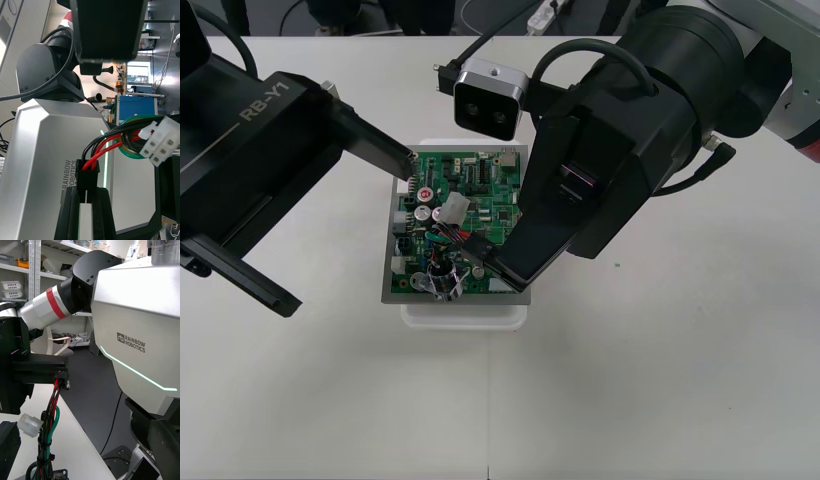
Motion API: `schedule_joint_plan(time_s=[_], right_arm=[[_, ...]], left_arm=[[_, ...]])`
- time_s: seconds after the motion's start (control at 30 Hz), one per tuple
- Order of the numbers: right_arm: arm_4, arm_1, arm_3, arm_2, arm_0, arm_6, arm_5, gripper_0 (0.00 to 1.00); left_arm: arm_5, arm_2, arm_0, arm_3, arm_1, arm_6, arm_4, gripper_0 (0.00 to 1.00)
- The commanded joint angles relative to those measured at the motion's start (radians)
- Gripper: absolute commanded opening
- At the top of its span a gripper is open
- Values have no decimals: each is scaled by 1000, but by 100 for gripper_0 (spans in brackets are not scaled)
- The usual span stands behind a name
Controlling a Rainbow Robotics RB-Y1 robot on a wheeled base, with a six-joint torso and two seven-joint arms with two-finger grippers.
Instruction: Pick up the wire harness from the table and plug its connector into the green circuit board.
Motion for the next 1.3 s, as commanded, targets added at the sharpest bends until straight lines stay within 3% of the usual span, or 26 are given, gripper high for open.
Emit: schedule_joint_plan(time_s=[0.03,1.3], right_arm=[[-3,9,-25,10,-51,-23,1,0],[-4,15,-25,10,-51,-22,1,0]], left_arm=[[-32,-13,-56,-17,-42,-14,-19,100],[-1,-125,-149,-6,-136,65,-65,100]])
